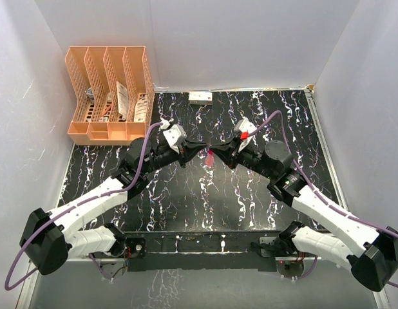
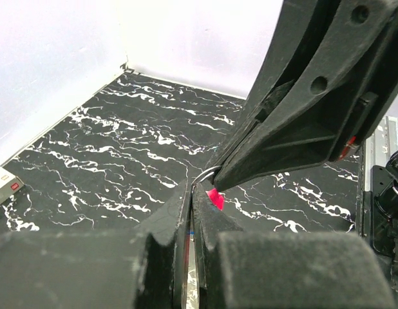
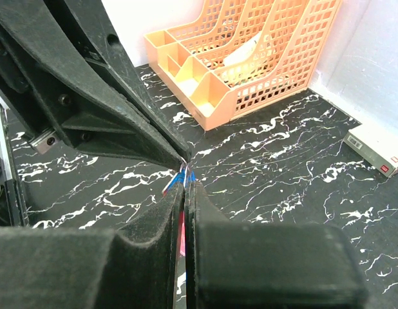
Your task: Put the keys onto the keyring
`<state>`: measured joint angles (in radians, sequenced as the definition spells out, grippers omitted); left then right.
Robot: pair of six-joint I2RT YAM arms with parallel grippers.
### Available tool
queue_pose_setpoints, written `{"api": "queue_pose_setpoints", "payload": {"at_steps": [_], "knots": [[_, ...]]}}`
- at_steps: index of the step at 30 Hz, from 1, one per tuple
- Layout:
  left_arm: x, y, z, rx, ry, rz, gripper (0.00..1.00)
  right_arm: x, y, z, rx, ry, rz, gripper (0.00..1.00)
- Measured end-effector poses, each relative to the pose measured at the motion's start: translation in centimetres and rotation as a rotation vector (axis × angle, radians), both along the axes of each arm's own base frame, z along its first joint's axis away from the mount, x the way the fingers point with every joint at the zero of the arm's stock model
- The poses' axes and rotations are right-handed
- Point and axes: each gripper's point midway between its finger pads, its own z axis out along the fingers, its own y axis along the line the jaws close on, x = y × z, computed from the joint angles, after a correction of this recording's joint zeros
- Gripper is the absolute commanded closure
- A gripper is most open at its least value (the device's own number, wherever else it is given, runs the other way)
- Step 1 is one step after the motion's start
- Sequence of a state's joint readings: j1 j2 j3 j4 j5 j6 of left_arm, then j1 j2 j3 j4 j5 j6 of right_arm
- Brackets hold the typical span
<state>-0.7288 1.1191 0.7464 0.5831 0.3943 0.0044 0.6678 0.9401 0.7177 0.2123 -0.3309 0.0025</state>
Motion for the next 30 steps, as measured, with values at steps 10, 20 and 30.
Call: {"api": "queue_pose_setpoints", "payload": {"at_steps": [10,20,30], "knots": [[0.6,0.0,-0.8,-0.004,0.056,0.031,1.00,-0.1,-0.4,0.3,0.012,-0.014,-0.013,1.00],[0.7,-0.3,-0.7,-0.016,0.089,0.029,1.00,-0.3,-0.6,0.5,0.041,-0.051,-0.020,1.00],[0.7,-0.6,-0.2,-0.032,0.103,0.021,1.00,-0.2,-0.7,1.4,0.070,-0.086,-0.026,1.00]]}}
